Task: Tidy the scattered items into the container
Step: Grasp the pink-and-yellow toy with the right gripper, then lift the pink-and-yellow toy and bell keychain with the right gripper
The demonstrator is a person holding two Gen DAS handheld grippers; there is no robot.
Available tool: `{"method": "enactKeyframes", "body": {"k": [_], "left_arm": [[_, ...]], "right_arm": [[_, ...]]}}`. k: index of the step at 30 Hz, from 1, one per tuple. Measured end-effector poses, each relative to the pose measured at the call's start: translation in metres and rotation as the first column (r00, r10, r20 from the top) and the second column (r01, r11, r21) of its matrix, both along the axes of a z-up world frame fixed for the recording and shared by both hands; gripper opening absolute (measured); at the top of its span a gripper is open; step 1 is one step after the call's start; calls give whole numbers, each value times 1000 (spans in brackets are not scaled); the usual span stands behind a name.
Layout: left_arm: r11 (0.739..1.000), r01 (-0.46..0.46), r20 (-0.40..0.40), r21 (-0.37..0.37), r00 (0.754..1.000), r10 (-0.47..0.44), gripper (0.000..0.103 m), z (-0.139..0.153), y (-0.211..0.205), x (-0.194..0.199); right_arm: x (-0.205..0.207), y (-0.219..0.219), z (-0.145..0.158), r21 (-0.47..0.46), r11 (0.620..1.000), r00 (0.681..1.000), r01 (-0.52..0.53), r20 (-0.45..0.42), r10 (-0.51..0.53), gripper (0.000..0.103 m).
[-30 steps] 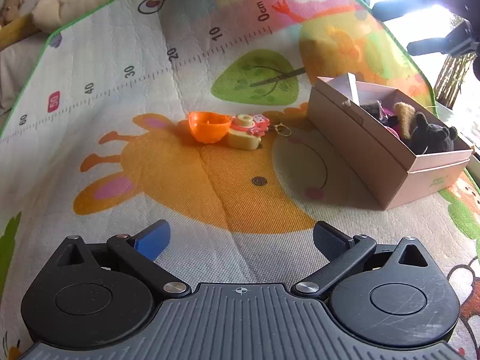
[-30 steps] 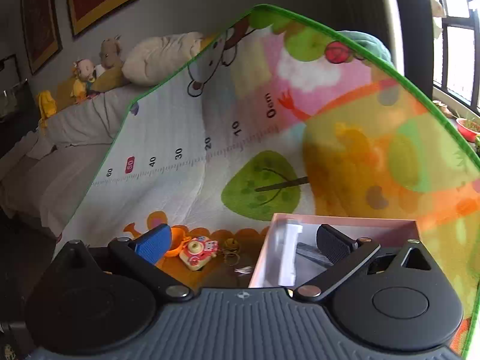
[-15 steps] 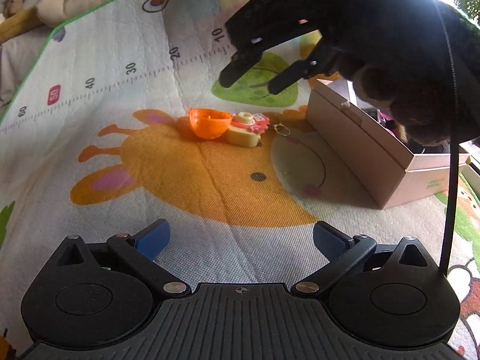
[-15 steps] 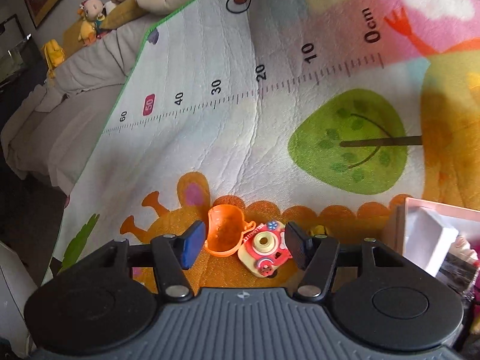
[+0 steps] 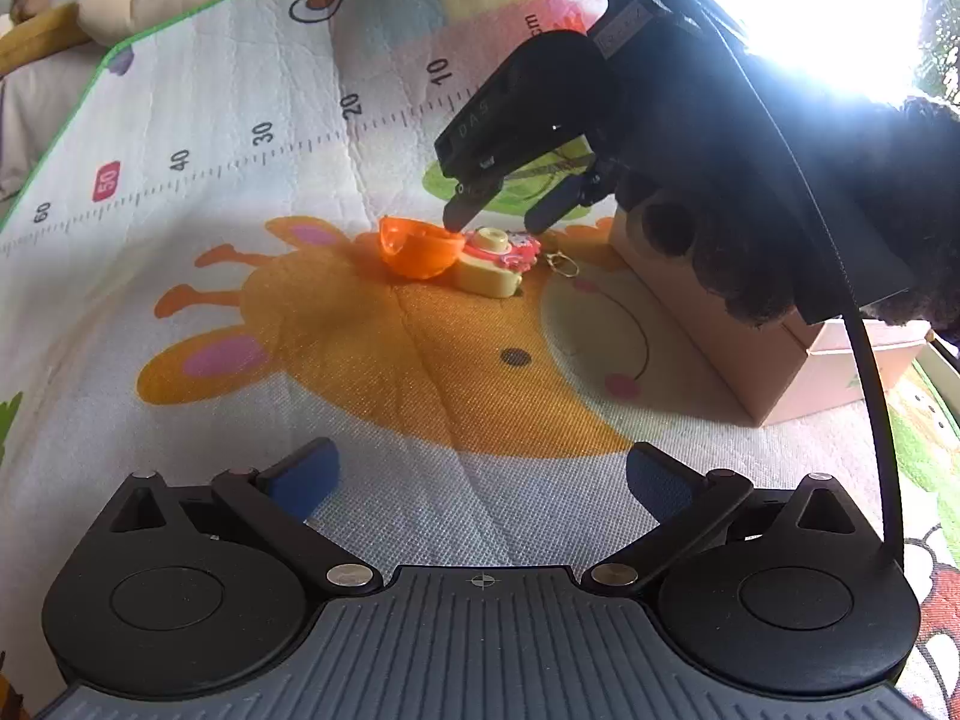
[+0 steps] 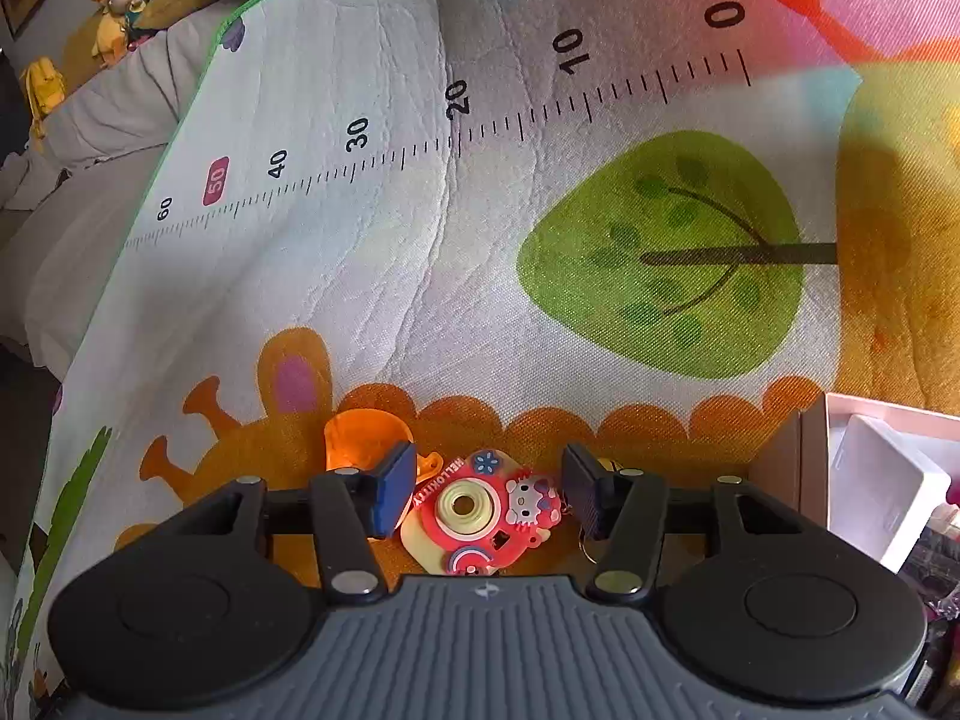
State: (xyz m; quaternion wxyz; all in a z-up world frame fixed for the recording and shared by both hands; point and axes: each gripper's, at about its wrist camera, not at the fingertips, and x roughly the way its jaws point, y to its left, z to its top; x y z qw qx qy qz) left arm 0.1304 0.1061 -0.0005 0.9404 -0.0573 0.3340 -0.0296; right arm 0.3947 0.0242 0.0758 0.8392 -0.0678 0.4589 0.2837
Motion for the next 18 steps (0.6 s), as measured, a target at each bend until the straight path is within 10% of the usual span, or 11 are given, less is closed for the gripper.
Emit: {"method": "enactKeyframes", "body": {"k": [18], "left_arm": [[1000,1,1,-1,1000,-1,103,2,-1,1]], "right_arm": [[-64,-64,63,179,982,998,-65,26,61,49]]}}
